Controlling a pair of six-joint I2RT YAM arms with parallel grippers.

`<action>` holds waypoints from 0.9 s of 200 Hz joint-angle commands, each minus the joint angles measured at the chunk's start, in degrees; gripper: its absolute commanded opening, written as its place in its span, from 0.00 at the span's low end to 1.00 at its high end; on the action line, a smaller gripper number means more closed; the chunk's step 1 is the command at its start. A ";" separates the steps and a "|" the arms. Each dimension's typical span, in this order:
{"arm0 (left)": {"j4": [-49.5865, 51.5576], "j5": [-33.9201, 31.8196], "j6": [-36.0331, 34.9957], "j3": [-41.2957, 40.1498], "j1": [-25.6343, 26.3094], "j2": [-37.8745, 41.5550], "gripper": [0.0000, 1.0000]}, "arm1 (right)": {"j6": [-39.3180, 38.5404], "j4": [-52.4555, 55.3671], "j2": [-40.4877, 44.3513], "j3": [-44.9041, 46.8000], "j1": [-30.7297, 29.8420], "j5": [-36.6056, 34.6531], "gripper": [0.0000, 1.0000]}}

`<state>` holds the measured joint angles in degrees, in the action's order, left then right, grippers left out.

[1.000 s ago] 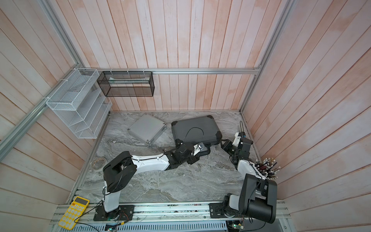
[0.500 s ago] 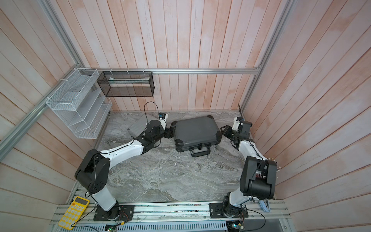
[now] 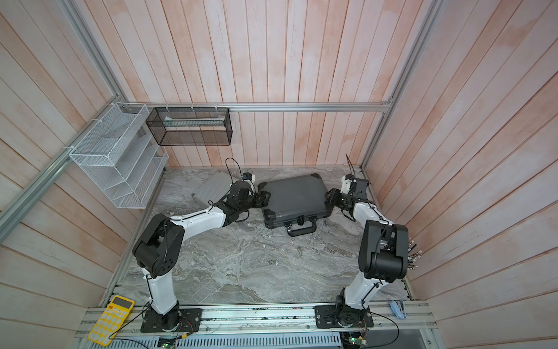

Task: Open the poker set cases
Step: Adjust the poker set case at the center of the board.

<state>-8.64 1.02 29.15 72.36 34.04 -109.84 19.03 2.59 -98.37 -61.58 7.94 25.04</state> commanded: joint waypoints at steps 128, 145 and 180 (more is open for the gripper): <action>-1.84 8.87 3.78 -3.47 0.67 -4.64 0.84 | 4.00 -10.85 -0.47 15.00 -0.30 -0.02 0.47; -1.90 10.07 3.55 -1.73 0.68 -6.51 0.83 | 5.10 -11.81 0.31 16.50 -0.30 0.61 0.47; -2.37 12.15 2.09 1.98 0.64 -10.69 0.83 | 6.27 -12.59 1.81 18.77 -0.30 0.90 0.46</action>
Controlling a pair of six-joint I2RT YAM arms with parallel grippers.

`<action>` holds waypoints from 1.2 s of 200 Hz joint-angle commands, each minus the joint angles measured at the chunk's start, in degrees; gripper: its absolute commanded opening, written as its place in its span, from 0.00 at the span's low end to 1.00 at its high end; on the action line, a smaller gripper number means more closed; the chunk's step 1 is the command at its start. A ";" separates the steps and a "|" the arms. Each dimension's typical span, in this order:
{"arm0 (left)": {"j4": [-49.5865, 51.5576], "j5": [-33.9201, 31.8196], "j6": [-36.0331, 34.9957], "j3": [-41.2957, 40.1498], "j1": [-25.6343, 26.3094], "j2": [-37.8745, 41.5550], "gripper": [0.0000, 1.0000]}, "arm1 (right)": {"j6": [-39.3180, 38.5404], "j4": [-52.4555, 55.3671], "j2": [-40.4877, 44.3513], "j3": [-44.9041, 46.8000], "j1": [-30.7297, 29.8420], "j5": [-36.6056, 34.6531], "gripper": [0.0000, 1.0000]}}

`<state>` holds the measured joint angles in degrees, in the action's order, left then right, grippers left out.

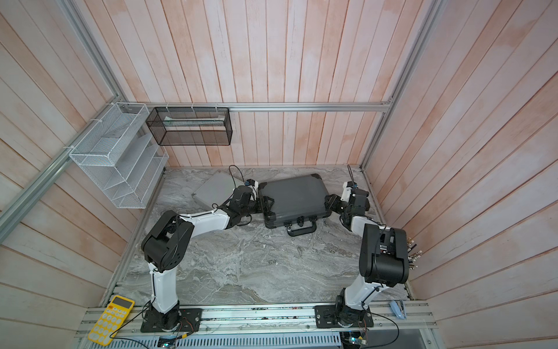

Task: Open the poker set cases
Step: Adjust the poker set case at the center of the board.

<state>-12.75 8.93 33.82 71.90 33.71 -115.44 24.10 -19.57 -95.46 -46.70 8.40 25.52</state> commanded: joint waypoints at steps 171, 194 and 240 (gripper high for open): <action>3.72 8.21 -7.85 13.50 -1.37 -10.06 0.83 | -2.42 20.56 4.61 -8.35 -0.41 -4.55 0.57; 3.17 7.58 -8.11 10.02 -1.37 -6.59 0.83 | -3.49 22.24 5.77 -10.07 -0.41 -5.27 0.61; 3.90 5.32 -10.72 7.07 -0.89 0.02 0.83 | -3.92 22.68 12.59 -6.36 -1.58 -3.44 0.60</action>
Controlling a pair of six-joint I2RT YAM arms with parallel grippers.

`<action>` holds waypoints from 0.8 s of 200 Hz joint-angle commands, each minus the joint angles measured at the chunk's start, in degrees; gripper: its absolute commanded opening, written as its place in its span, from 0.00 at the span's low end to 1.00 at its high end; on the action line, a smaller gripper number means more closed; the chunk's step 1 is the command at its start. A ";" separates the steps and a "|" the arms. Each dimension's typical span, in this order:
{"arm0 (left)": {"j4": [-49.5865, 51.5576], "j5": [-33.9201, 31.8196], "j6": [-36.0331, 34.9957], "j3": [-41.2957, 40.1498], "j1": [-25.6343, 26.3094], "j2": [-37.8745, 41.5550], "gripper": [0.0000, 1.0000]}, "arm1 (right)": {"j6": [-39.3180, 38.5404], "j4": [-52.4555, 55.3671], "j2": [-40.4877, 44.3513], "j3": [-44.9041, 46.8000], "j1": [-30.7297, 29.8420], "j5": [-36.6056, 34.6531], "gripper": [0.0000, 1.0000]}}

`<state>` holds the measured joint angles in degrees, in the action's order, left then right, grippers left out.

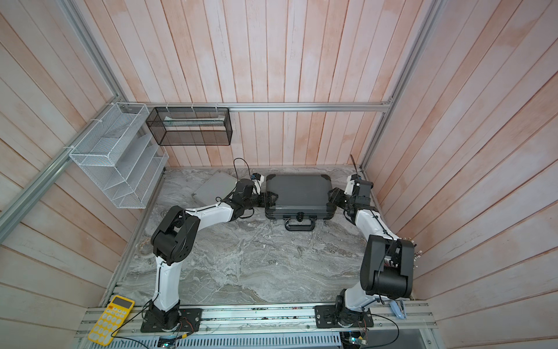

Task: Open the poker set cases
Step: Adjust the poker set case at the center of the board, then open the fastener on the poker set case.

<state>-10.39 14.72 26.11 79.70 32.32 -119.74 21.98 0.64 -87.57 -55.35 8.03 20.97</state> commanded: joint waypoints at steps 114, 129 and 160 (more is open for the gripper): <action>1.00 7.61 -6.69 7.55 5.53 -0.46 0.80 | -8.36 -3.72 12.52 16.44 -11.55 7.47 0.65; 0.06 7.91 -5.89 6.86 5.56 -1.38 0.79 | -9.35 -4.96 10.85 16.59 -12.74 7.46 0.65; -0.40 7.84 -5.89 5.28 5.56 -2.15 0.78 | -9.36 -6.95 7.68 15.80 -14.07 7.15 0.65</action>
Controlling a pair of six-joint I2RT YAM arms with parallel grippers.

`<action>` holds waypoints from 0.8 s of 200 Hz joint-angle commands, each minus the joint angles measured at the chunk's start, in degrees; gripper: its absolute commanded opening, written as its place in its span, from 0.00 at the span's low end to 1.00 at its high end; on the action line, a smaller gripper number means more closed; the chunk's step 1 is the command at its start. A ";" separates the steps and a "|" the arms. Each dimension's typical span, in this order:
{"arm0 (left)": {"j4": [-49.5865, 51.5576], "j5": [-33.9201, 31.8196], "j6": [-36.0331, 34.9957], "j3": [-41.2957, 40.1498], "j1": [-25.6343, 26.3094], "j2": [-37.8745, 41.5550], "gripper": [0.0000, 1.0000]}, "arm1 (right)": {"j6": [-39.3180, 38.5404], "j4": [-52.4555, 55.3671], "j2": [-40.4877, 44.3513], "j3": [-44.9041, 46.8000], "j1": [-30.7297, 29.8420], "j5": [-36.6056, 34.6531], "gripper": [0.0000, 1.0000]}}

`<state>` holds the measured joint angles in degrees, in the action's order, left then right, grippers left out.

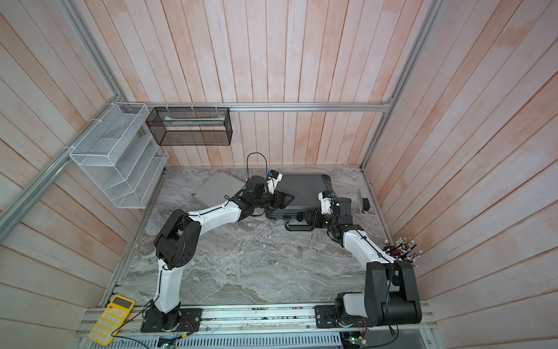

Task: Open the poker set cases
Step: Open the fastener on the poker set case.

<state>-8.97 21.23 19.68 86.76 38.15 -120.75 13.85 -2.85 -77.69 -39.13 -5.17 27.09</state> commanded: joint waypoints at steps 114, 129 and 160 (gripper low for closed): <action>-4.69 1.31 2.61 -9.02 -0.93 -2.19 0.70 | -0.75 -10.48 -9.04 1.17 -5.20 -2.73 0.63; -4.85 1.18 2.73 -9.74 -0.90 -2.38 0.69 | -0.58 -11.27 -10.07 0.90 -5.29 -2.83 0.63; -5.07 1.22 2.86 -10.64 -1.11 -2.42 0.67 | -0.40 -12.42 -11.71 0.38 -5.64 -3.35 0.63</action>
<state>-21.43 22.11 20.80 79.57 37.12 -120.64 13.34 -12.88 -88.12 -38.50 -10.15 25.19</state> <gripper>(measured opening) 0.669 0.632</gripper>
